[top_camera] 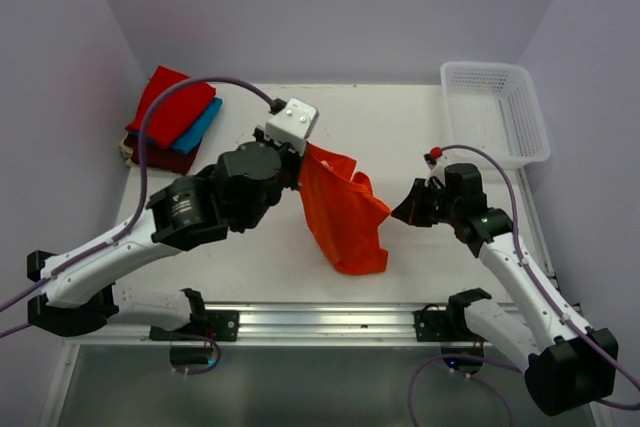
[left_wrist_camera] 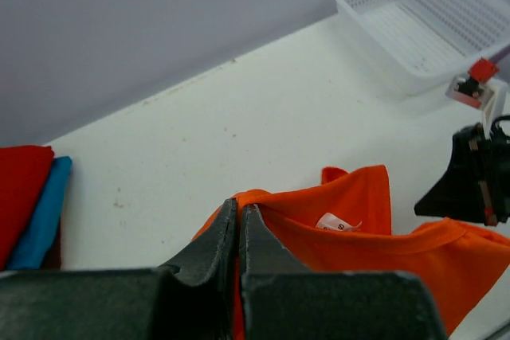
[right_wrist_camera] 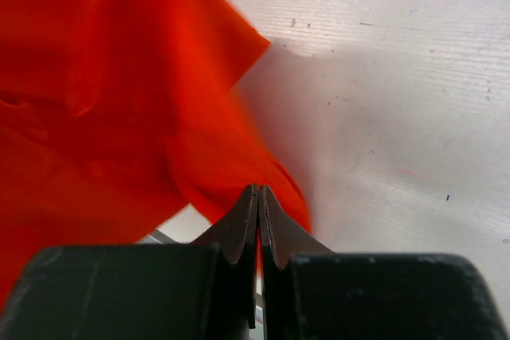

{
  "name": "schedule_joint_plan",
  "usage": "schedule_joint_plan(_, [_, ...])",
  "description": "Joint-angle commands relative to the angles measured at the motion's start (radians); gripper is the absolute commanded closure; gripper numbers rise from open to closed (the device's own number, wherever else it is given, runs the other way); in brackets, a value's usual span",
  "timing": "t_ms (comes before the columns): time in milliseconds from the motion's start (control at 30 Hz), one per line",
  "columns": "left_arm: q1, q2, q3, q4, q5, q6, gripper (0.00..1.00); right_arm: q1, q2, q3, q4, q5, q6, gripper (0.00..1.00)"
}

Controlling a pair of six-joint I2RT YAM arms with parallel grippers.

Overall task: Fold and stack the t-shirts
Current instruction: Flatten out the tshirt

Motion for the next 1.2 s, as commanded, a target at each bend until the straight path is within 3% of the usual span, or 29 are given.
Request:
schedule_joint_plan(0, [0.003,-0.024,0.1,0.002,-0.156,0.147,1.0,0.007,-0.016,0.017,0.058,-0.033,0.009,1.0])
schedule_joint_plan(133, [0.003,-0.018,0.171,0.107,-0.124,0.275,1.0,0.007,-0.031,0.011,0.055,-0.016,0.009,1.0])
schedule_joint_plan(300, [0.001,-0.03,0.231,0.161,-0.129,0.292,1.0,0.008,-0.035,-0.016,0.085,-0.05,0.016,1.0])
schedule_joint_plan(500, [0.003,-0.158,-0.002,0.166,-0.187,0.113,1.0,0.037,0.054,-0.075,0.19,-0.125,0.027,0.98])
schedule_joint_plan(567, [0.003,-0.212,-0.076,0.167,-0.175,0.077,1.0,0.06,0.093,-0.079,0.204,-0.105,0.018,0.89])
schedule_joint_plan(600, [0.003,-0.224,-0.09,0.163,-0.169,0.049,1.0,0.092,0.111,-0.076,0.207,-0.095,0.006,0.72])
schedule_joint_plan(700, [0.003,-0.246,-0.105,0.132,-0.167,0.023,1.0,0.154,0.18,-0.052,0.228,-0.03,0.003,0.47])
schedule_joint_plan(800, [0.003,-0.251,-0.105,0.111,-0.161,0.011,1.0,0.204,0.275,-0.02,0.282,-0.003,0.021,0.4])
schedule_joint_plan(900, [0.003,-0.267,-0.119,0.105,-0.152,0.003,1.0,0.262,0.39,0.02,0.323,0.046,0.032,0.39])
schedule_joint_plan(1167, [0.003,-0.332,-0.202,0.117,-0.139,-0.038,1.0,0.404,0.645,0.128,0.371,0.181,0.065,0.48])
